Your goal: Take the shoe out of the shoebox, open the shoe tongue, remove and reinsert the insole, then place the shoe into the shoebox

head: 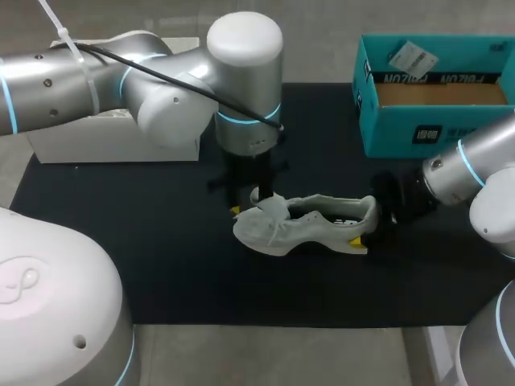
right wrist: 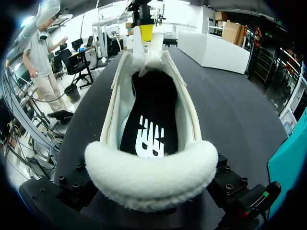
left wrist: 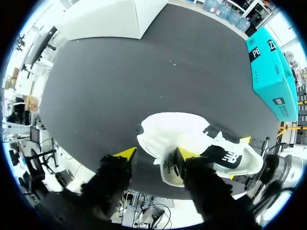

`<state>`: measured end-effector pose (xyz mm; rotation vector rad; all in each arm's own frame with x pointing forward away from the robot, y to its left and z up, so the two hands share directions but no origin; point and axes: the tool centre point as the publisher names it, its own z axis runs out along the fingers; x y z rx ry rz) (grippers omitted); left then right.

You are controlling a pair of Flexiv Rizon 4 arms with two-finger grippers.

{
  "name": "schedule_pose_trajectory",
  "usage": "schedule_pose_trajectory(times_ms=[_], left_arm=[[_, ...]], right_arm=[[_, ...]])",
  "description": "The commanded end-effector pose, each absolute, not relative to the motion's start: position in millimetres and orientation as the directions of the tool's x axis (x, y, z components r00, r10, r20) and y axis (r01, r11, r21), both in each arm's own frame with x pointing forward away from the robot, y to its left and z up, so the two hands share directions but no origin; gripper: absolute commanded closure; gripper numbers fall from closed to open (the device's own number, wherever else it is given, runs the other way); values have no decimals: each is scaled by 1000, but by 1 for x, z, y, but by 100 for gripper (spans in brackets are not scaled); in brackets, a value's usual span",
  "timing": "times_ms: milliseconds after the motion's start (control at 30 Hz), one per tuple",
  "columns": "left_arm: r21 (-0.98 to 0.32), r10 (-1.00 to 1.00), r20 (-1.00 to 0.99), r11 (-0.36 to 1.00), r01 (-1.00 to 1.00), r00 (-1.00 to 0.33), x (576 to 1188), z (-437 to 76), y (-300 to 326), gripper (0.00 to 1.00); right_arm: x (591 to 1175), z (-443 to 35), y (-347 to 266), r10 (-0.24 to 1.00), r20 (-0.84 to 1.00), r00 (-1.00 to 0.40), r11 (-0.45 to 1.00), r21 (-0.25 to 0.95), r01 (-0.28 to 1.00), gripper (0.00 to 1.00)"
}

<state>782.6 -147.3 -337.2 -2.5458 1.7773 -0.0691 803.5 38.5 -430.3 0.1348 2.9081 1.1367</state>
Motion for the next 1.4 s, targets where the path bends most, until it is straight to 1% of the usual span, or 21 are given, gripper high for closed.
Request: schedule_pose_trajectory(times_ms=[33, 500, 600, 800, 967, 1067, 1167, 1233, 1300, 1333, 1367, 1400], left_arm=[[-55, -931, 2, -365, -929, 366, 783, -346, -148, 0], [-46, -906, -26, -421, -906, 422, 778, -349, -126, 0], [-36, -902, -1, -431, -902, 431, 776, -345, -122, 0], [-43, -914, 99, -399, -916, 393, 776, -321, -130, 0], [-63, -931, 130, -352, -934, 342, 780, -304, -143, 0], [-76, -959, 135, -262, -962, 250, 783, -296, -152, 0], [-72, -984, 169, -76, -994, 63, 784, -288, -161, 0], [-74, -976, 145, 153, -985, -163, 782, -283, -169, 0], [-79, -908, 101, 399, -913, -406, 776, -282, -174, 0], [-102, -862, 76, 494, -864, -501, 774, -282, -176, 0], [-115, -824, 80, 552, -826, -561, 772, -282, -177, 0], [-176, -728, 25, 671, -720, -685, 767, -280, -176, 0]], right_arm=[[805, -434, 41, 88, 16, -996, 734, 675, 75, 100], [805, -434, 41, 88, 16, -996, 734, 675, 75, 100], [805, -434, 41, 88, 16, -996, 734, 675, 75, 100], [805, -434, 41, 88, 16, -996, 734, 675, 75, 100], [805, -434, 41, 88, 16, -996, 734, 675, 75, 100], [805, -434, 41, 88, 16, -996, 734, 675, 75, 100], [805, -434, 41, 88, 16, -996, 734, 675, 75, 100], [805, -434, 41, 88, 16, -996, 734, 675, 75, 100], [805, -434, 41, 88, 16, -996, 734, 675, 75, 100], [805, -434, 41, 88, 16, -996, 734, 675, 75, 100], [805, -434, 41, 88, 16, -996, 734, 675, 75, 100], [805, -434, 41, 88, 16, -996, 734, 675, 75, 100]])
